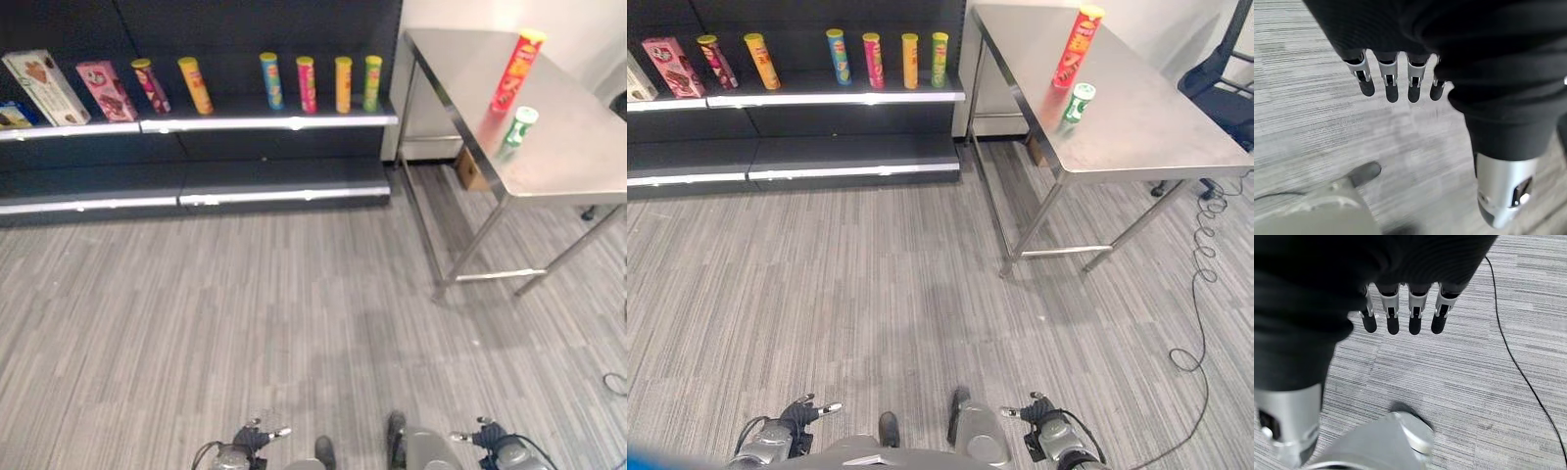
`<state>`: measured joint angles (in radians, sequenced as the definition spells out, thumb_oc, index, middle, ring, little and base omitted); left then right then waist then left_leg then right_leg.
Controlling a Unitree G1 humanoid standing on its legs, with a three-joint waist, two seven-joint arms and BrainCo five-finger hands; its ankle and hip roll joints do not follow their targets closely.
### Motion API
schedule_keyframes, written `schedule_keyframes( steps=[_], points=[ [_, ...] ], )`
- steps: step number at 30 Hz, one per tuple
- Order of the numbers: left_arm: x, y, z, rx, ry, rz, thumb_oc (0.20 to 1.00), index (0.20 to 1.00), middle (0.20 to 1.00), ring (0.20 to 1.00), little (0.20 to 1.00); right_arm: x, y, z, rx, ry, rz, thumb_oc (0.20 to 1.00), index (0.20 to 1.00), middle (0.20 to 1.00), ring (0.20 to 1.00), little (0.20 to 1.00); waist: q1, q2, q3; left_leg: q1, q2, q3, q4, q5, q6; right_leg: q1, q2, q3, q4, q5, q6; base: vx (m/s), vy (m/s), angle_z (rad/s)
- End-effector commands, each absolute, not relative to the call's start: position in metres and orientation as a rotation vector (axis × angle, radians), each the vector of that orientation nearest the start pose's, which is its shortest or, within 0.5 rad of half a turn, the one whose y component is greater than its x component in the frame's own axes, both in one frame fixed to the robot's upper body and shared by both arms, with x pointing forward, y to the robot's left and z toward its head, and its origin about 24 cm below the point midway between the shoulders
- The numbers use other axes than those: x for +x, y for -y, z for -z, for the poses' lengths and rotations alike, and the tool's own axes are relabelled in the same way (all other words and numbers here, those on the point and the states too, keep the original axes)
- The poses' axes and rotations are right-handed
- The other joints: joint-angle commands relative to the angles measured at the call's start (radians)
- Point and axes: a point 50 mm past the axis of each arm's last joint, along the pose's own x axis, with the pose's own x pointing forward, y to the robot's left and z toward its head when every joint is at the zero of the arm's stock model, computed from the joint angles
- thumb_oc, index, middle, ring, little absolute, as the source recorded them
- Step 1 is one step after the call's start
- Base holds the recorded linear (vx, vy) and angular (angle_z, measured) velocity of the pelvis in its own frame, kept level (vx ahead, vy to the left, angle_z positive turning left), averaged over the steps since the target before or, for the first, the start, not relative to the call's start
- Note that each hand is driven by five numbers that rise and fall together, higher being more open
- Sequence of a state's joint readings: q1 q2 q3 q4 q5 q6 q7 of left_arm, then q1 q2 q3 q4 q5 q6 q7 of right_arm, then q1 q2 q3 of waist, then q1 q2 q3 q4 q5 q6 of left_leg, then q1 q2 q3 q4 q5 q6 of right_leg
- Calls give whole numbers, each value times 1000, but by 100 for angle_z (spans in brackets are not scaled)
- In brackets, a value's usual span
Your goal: Put the goods on the table back onto the shelves and tidy them up.
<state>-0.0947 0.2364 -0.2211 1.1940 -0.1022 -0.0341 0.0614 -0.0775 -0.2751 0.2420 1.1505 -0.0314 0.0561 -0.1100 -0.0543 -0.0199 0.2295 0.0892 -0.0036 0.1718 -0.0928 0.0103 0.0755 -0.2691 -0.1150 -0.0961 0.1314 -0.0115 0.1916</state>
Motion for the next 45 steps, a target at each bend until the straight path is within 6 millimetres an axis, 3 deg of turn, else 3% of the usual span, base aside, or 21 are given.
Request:
schedule_keyframes(
  steps=[1, 4, 7, 11, 16, 17, 18, 20, 23, 25, 27, 28, 33, 35, 38, 39, 40, 41, 42, 44, 45],
  points=[
    [134, -233, 148, 350, -1070, -49, 1000, 1000, 1000, 1000, 1000, 143, 249, 141, -470, -1096, 89, 1000, 1000, 1000, 1000, 1000, -27, -13, -2, 120, -35, -98, 5, -149, -61, 7, 16, 21, -156, 185, 4, 261, -27, 50],
    [132, -233, 149, 359, -1079, -36, 1000, 1000, 1000, 1000, 1000, 138, 253, 142, -479, -1113, 96, 1000, 1000, 1000, 1000, 1000, -42, -15, -8, 161, -36, -123, 5, -176, -70, -3, 5, -6, -198, 206, 14, 320, -49, 60],
    [124, -231, 153, 363, -1106, -21, 1000, 1000, 1000, 1000, 1000, 127, 259, 144, -486, -1144, 102, 1000, 1000, 1000, 1000, 1000, -53, -16, -40, 212, -33, -149, 5, -218, -82, 35, 6, -13, -204, 221, -3, 392, -106, 65],
    [121, -227, 154, 364, -1119, -8, 1000, 1000, 1000, 1000, 1000, 126, 267, 142, -505, -1137, 112, 1000, 1000, 1000, 1000, 1000, -75, -2, -73, 245, 23, -169, 5, -217, -115, 41, 36, -15, -160, 210, -24, 306, -149, 68],
    [135, -226, 148, 338, -1053, -5, 1000, 1000, 1000, 1000, 1000, 128, 275, 137, -517, -1107, 124, 1000, 1000, 1000, 1000, 1000, -76, 12, -100, 184, 98, -172, 183, -86, -189, 115, 103, -54, -169, 142, -83, 256, -195, 27],
    [135, -226, 148, 328, -1051, -8, 1000, 1000, 1000, 1000, 1000, 126, 275, 138, -519, -1116, 122, 1000, 1000, 1000, 1000, 1000, -71, 9, -100, 161, 105, -167, 257, -52, -199, 150, 116, -53, -182, 123, -101, 269, -257, -5],
    [142, -225, 144, 312, -1016, -9, 1000, 1000, 1000, 1000, 1000, 129, 278, 136, -529, -1110, 130, 1000, 1000, 1000, 1000, 1000, -50, -15, -68, 39, 78, -195, 512, 27, -194, 203, 113, -39, -201, 102, -128, 227, -252, -9],
    [148, -225, 142, 318, -1002, -17, 1000, 1000, 1000, 1000, 1000, 132, 281, 134, -537, -1108, 149, 1000, 1000, 1000, 1000, 1000, -34, -39, -31, -82, 54, -202, 676, 43, -177, 232, 101, -28, -208, 86, -144, 115, -170, -2],
    [151, -222, 142, 288, -996, -17, 1000, 1000, 1000, 1000, 1000, 127, 281, 137, -551, -1141, 142, 1000, 1000, 1000, 1000, 1000, -3, -54, -8, -198, 66, -141, 598, -46, -137, 282, 93, -2, -214, 53, -139, 195, -37, -48],
    [148, -221, 144, 291, -1009, -18, 1000, 1000, 1000, 1000, 1000, 125, 280, 138, -548, -1152, 144, 1000, 1000, 1000, 1000, 1000, 8, -59, -6, -240, 80, -121, 429, -51, -135, 303, 83, 9, -219, 32, -127, 241, 77, -44],
    [142, -222, 147, 299, -1037, -27, 1000, 1000, 1000, 1000, 1000, 121, 278, 140, -556, -1158, 140, 1000, 1000, 1000, 1000, 1000, 41, -21, -4, -275, 107, -174, 113, 102, -164, 354, 116, 36, -219, -14, -122, 404, 185, -35],
    [139, -223, 148, 300, -1047, -33, 1000, 1000, 1000, 1000, 1000, 121, 277, 140, -561, -1159, 140, 1000, 1000, 1000, 1000, 1000, 50, -16, -4, -292, 101, -209, 51, 126, -174, 374, 124, 54, -219, -32, -122, 325, 137, -19],
    [122, -226, 154, 298, -1111, -50, 1000, 1000, 1000, 1000, 1000, 110, 273, 145, -562, -1194, 122, 1000, 1000, 1000, 1000, 1000, 53, 3, -33, -266, 104, -235, 5, 160, -196, 436, 118, 110, -219, -70, -114, 329, 211, -77],
    [119, -233, 153, 311, -1112, -62, 1000, 1000, 1000, 1000, 1000, 109, 263, 149, -542, -1203, 87, 1000, 1000, 1000, 1000, 1000, 62, -15, -73, -188, 67, -179, 11, 114, -145, 434, 55, 157, -138, -87, -77, 505, 478, -111],
    [122, -236, 151, 318, -1103, -68, 1000, 1000, 1000, 1000, 1000, 113, 260, 149, -534, -1192, 81, 1000, 1000, 1000, 1000, 1000, 61, -14, -75, -160, 52, -149, 16, 81, -121, 389, 40, 165, -43, -79, -53, 162, 221, -37],
    [125, -237, 150, 323, -1095, -69, 1000, 1000, 1000, 1000, 1000, 117, 259, 148, -529, -1182, 78, 1000, 1000, 1000, 1000, 1000, 59, -12, -73, -145, 47, -134, 14, 69, -111, 357, 35, 162, 9, -61, -37, 133, 334, -22],
    [130, -238, 148, 330, -1074, -64, 1000, 1000, 1000, 1000, 1000, 123, 258, 146, -522, -1160, 82, 1000, 1000, 1000, 1000, 1000, 54, -1, -60, -117, 37, -101, 9, 46, -93, 290, 9, 118, 134, -1, -5, 115, 384, -32],
    [131, -238, 147, 340, -1070, -51, 1000, 1000, 1000, 1000, 1000, 124, 257, 146, -509, -1154, 92, 1000, 1000, 1000, 1000, 1000, 45, 15, -46, -88, 37, -75, 5, 25, -84, 241, -33, 34, 236, 39, -3, 89, 318, -35],
    [131, -238, 147, 340, -1070, -51, 1000, 1000, 1000, 1000, 1000, 124, 257, 146, -509, -1154, 92, 1000, 1000, 1000, 1000, 1000, 44, 14, -46, -88, 36, -75, 5, 26, -84, 241, -34, 34, 238, 38, -2, 78, 219, -49],
    [129, -238, 148, 364, -1081, -36, 1000, 1000, 1000, 1000, 1000, 119, 257, 148, -501, -1169, 101, 1000, 1000, 1000, 1000, 1000, 29, 19, -42, -58, 33, -55, 5, -2, -84, 220, -71, -38, 249, 58, -9, 142, 158, -48],
    [131, -238, 148, 380, -1080, -26, 1000, 1000, 1000, 1000, 1000, 115, 259, 148, -502, -1185, 109, 1000, 1000, 1000, 1000, 1000, 12, 23, -42, -46, 29, -56, 5, -14, -89, 205, -53, -71, 165, 38, -28, 258, 127, -21]
  ],
)
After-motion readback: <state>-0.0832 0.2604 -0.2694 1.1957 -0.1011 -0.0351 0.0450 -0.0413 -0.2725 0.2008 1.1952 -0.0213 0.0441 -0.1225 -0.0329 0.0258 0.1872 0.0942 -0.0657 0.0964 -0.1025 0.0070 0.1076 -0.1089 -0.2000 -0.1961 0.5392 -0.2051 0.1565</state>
